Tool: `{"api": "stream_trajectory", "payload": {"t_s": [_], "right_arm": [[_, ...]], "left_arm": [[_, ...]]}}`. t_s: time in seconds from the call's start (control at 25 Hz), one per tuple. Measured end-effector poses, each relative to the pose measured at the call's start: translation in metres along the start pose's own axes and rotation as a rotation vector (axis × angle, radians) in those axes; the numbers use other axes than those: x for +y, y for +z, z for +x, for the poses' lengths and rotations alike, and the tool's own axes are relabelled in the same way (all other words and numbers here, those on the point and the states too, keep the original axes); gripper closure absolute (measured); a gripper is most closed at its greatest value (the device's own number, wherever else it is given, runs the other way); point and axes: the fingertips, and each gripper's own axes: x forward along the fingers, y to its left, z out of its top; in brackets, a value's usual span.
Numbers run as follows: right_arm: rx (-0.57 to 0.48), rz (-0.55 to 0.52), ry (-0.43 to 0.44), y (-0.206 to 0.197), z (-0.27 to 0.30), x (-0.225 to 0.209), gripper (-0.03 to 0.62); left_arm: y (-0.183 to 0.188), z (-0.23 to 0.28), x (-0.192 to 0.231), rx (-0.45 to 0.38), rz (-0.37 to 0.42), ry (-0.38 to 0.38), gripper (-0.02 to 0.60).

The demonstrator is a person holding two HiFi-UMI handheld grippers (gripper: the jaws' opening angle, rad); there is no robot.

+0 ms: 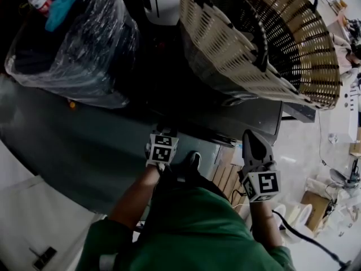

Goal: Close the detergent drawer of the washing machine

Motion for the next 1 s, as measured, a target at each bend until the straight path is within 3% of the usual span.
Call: {"api": "stream_trajectory", "payload": {"t_s": [0.48,1.0], "right_arm": [[0.098,0.003,0.069,0.003,0.038,0.004,0.572],[0.104,-0.027,0.111,0.010,0.063,-0.003,0.572]], "left_arm": [[0.004,0.002,0.000,-0.037,-0.002,0.043,0.437],[0.009,0.010,0.003,-0.055,0.007,0.038,0.433]]}}
